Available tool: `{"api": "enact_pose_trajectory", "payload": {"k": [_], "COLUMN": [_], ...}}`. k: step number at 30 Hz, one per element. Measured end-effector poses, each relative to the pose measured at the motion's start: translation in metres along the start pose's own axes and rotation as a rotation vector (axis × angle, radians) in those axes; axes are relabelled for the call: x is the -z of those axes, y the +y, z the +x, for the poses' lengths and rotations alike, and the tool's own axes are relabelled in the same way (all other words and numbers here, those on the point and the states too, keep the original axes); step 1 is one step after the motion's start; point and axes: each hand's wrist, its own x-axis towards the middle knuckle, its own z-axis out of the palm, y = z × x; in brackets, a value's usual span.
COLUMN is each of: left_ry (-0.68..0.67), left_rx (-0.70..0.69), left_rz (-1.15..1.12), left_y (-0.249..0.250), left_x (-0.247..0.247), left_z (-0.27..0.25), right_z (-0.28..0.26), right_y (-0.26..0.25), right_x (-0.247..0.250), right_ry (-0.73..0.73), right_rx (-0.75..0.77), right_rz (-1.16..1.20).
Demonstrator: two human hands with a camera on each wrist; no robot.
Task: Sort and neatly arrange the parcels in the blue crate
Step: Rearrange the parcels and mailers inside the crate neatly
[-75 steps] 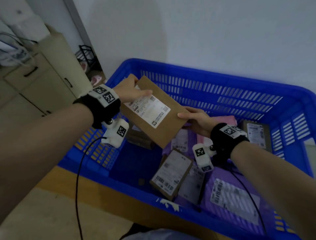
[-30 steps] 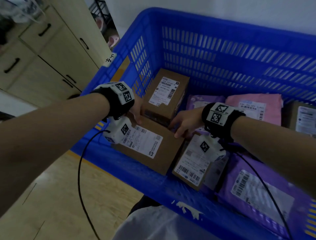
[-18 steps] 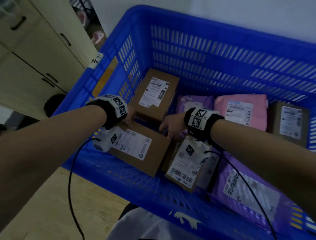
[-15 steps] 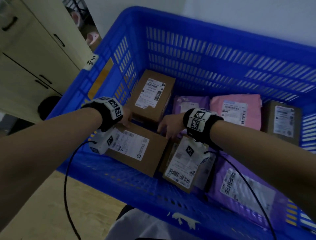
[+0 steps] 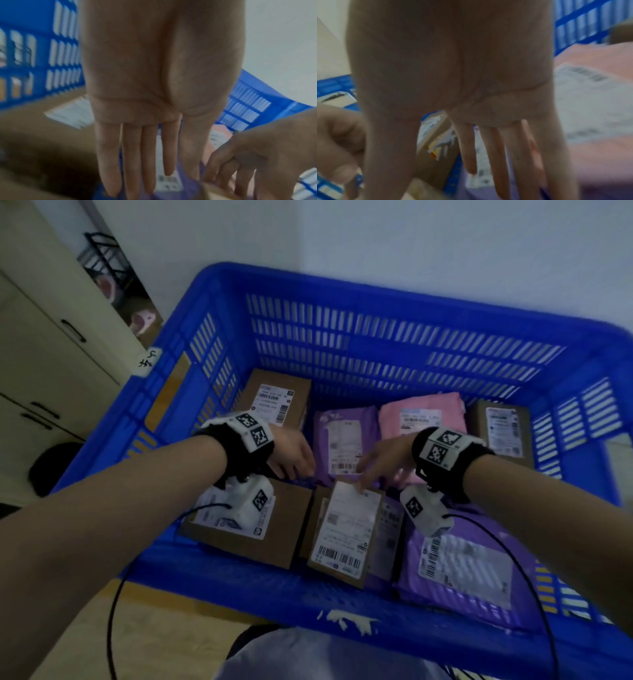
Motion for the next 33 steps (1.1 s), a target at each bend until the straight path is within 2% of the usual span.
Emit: {"api": "enact_pose_trajectory", "payload": {"k": [3,7,12,16,21,27,29,33], "left_ry": [-0.073,-0.129,-0.140,-0.069,0.088,0.327,0.351,0.319], "left_rx": [-0.011,0.000,0.000,-0.042,-0.061,-0.055,-0.035,-0.012], "left_rz": [-0.008,-0.002,-0.071,-0.280,-0.542,-0.626,-0.644,-0.584], "left_y": [0.014,0.019,0.014,0.015,0.013,0.008,0.005,0.000], "left_x": [-0.017,-0.033,-0.036,-0.012,0.018,0.024,0.025,0.023], "left_z": [0.008,0.016,0.019,0.011,0.015,0.043,0.052,0.065], "right_z": [0.005,0.009,0.010,0.007,0.012,0.049,0.063,0.079], "right_y": [0.015,0.029,0.034,0.033,0.017,-0.001,-0.006,-0.015], "right_x": [-0.012,-0.022,-0.027,0.001,0.035,0.036,0.033,0.025], "right_ry": [-0.090,-0.087,-0.112,0.001,0.209,0.467,0.491,0.436], "right_rx": [-0.065,-0.033,0.038,0.124,0.215,0.163,0.152,0.126], "right_rz": [0.064,0.186,0.467,0.661,0.839,1.026,1.088,1.086]}}
